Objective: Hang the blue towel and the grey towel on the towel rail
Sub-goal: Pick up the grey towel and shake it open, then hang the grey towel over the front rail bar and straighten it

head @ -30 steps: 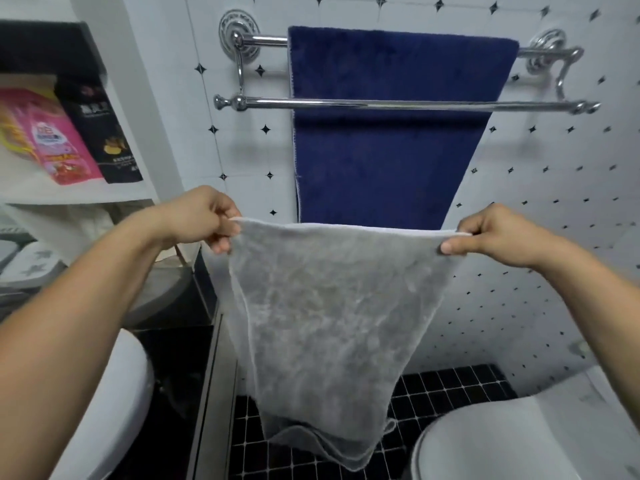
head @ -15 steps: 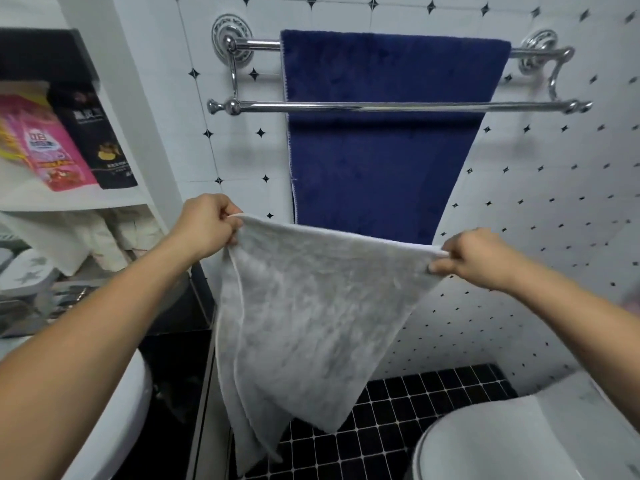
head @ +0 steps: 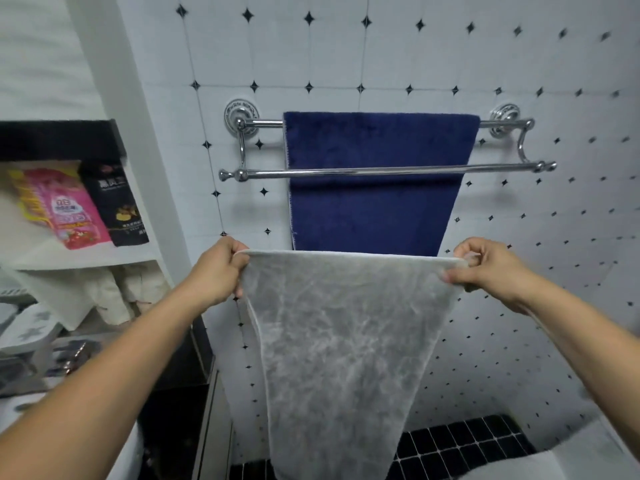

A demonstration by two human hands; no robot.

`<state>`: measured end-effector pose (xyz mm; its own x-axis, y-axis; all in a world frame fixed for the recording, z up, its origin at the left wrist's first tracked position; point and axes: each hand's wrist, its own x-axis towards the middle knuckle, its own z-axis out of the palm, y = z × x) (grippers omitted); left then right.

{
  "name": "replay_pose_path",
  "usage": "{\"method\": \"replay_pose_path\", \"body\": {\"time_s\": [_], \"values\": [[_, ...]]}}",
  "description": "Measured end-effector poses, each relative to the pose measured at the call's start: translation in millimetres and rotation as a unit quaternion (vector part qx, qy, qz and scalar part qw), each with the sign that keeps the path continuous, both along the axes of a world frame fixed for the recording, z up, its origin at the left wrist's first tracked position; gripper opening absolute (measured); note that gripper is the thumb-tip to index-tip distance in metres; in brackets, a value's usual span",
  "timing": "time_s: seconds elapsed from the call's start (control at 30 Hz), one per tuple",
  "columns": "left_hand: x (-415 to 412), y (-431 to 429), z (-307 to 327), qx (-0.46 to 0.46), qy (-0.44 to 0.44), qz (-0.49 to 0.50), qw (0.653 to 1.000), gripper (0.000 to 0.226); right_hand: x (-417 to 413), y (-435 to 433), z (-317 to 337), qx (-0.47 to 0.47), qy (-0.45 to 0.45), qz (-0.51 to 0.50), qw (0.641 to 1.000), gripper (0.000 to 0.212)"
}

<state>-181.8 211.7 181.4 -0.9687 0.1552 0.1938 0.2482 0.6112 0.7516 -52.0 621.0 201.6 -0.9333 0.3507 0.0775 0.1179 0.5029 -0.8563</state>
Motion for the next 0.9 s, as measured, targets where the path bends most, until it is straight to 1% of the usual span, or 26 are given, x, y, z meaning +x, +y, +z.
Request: {"method": "replay_pose_path", "body": {"time_s": [0.07,0.1,0.17,0.2,0.27,0.33,0.43,0.53,0.6,0.67,0.73,0.8,0.83,0.9], "values": [[2,2,5,0.078,-0.049,-0.004,0.996,0.008,-1,3,10,-0.04,0.003,-0.015,0.999,0.034],[3,4,10,0.121,-0.068,-0.013,0.99,0.006,-1,5,15,-0.057,0.005,-0.024,0.998,0.032],[7,6,19,0.187,-0.09,-0.043,0.977,0.011,-1,8,21,-0.098,0.01,-0.056,0.994,0.02],[9,8,23,0.202,-0.098,-0.061,0.973,0.014,1,9,23,-0.116,0.006,-0.076,0.99,0.016],[16,9,29,0.189,-0.108,-0.083,0.973,0.014,7,9,23,-0.136,-0.006,-0.109,0.985,0.013],[21,9,33,0.154,-0.109,-0.087,0.978,0.011,12,10,25,-0.151,-0.007,-0.117,0.982,0.011],[24,9,39,0.127,-0.094,-0.083,0.984,0.014,21,13,31,-0.134,0.003,-0.115,0.984,0.008],[22,11,40,0.132,-0.067,-0.068,0.987,0.02,25,19,32,-0.123,0.018,-0.125,0.984,0.008],[19,15,36,0.112,-0.066,-0.051,0.99,0.023,23,24,26,-0.111,-0.014,-0.12,0.986,0.009],[20,21,27,0.084,-0.088,-0.039,0.992,0.023,17,29,16,-0.11,-0.047,-0.112,0.986,0.009],[19,30,19,0.094,-0.111,-0.03,0.989,0.022,4,33,11,-0.155,-0.048,-0.102,0.982,0.009],[12,39,16,0.116,-0.122,-0.011,0.986,0.018,-10,35,10,-0.245,-0.039,-0.08,0.965,0.008],[7,44,17,0.127,-0.127,0.0,0.984,0.014,-17,38,11,-0.286,-0.031,-0.067,0.956,0.009],[-2,56,20,0.15,-0.129,0.018,0.98,0.011,-33,45,13,-0.335,0.003,-0.051,0.941,0.011]]}}
